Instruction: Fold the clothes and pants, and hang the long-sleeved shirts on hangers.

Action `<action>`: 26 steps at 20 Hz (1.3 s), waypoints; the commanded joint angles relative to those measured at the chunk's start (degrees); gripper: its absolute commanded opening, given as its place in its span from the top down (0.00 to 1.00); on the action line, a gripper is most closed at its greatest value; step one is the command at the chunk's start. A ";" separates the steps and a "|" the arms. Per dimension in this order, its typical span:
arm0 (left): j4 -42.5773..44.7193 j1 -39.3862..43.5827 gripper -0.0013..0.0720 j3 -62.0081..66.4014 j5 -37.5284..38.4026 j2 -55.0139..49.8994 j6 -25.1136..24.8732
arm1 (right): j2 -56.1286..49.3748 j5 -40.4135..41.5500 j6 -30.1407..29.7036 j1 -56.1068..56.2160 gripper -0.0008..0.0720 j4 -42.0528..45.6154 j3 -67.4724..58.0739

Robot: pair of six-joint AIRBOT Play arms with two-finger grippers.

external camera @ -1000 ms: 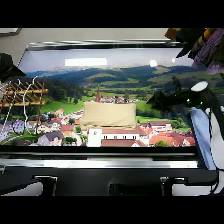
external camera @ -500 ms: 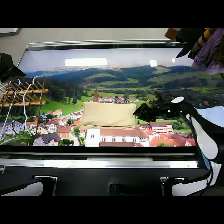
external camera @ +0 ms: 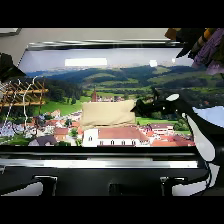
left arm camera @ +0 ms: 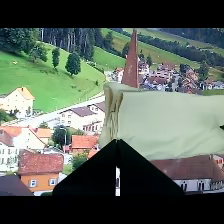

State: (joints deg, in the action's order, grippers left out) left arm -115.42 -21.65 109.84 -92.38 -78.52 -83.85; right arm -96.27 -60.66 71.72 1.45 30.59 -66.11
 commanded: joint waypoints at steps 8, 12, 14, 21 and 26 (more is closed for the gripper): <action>0.00 -0.07 0.96 -0.02 -0.09 -0.48 -0.81 | 0.09 5.62 22.62 -11.67 0.95 17.05 -23.63; 0.00 -0.07 0.96 -0.02 -0.09 -0.63 -0.81 | 0.09 6.88 22.86 -22.14 0.95 17.05 -27.47; 0.00 -0.07 0.96 -0.02 -0.09 -0.85 -0.81 | 0.09 7.63 23.39 -27.23 0.95 17.07 -29.03; 0.00 -0.04 0.96 -0.02 -0.09 -2.12 -0.79 | 2.19 5.31 29.57 -40.50 0.95 20.55 -31.32; -0.02 -0.04 0.96 -0.02 -0.13 -2.36 -0.79 | 8.41 0.13 39.78 -42.66 0.95 33.59 -31.32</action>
State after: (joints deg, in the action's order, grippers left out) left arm -115.42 -21.65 109.84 -92.44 -80.75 -84.64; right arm -91.02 -57.52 104.90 -39.79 56.25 -97.30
